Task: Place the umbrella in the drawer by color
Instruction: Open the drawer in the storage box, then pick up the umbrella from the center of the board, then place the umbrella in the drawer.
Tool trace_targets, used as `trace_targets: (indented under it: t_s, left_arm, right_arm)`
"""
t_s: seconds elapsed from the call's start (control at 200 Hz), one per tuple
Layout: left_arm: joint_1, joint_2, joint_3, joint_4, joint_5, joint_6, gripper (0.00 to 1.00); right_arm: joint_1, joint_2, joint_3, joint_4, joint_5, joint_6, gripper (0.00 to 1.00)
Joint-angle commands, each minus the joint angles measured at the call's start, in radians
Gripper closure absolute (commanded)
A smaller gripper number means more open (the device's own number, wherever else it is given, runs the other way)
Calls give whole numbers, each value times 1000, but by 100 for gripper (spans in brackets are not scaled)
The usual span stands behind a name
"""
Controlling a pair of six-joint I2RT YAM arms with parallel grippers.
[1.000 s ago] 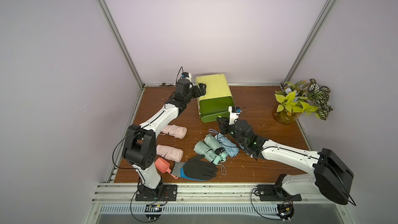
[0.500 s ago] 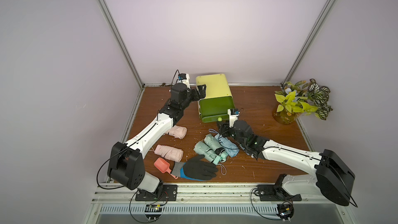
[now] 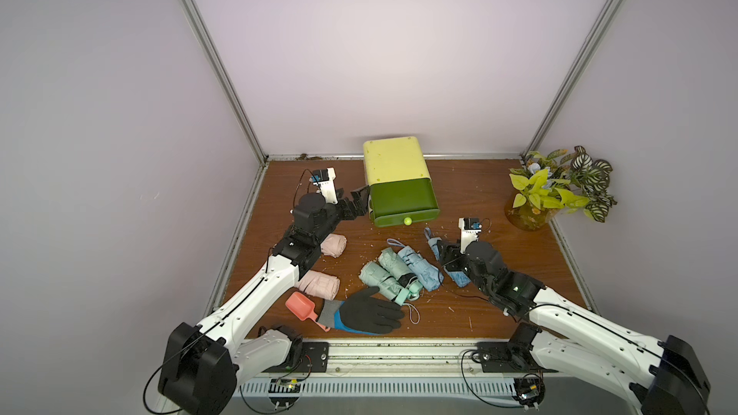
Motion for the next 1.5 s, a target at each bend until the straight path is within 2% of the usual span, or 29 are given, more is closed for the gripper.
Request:
trace_targets:
  t_s: [0.0, 0.28, 0.47, 0.725, 0.801, 0.906, 1.061, 1.216, 1.281, 1.356, 1.496]
  left_arm:
    - [-33, -48, -41, 59, 35, -51, 0]
    - [-62, -64, -108, 64, 54, -62, 0]
    - [-63, -53, -113, 68, 68, -61, 0]
    - [-64, -64, -111, 52, 55, -49, 0]
    - [-65, -59, -104, 52, 59, -49, 0]
    - [-64, -50, -73, 36, 64, -43, 0]
    - [-64, -48, -8, -7, 61, -28, 0]
    - [-64, -43, 59, -44, 49, -14, 0]
    - [-64, -33, 91, -63, 52, -4, 0]
    - [-64, -11, 148, -110, 70, 27, 0]
    - [-65, 22, 243, -220, 104, 66, 0]
  right_arm:
    - [-26, -2, -71, -58, 14, 102, 28]
    - [-63, 95, -132, -1, -12, 89, 25]
    - [-99, 156, -140, 103, -166, 58, 31]
    - [-97, 97, -141, 67, -239, 40, 68]
    - [-99, 62, -129, 34, -229, 18, 79]
    - [-99, 10, -75, -56, -168, -25, 100]
    - [-97, -39, 95, -237, -5, -104, 100]
    - [-97, -55, 332, -365, 197, -203, 100]
    - [-97, -45, 440, -386, 231, -264, 100]
    - [-96, -25, 540, -369, 191, -393, 100]
    - [-84, 14, 605, -253, -9, -779, 100]
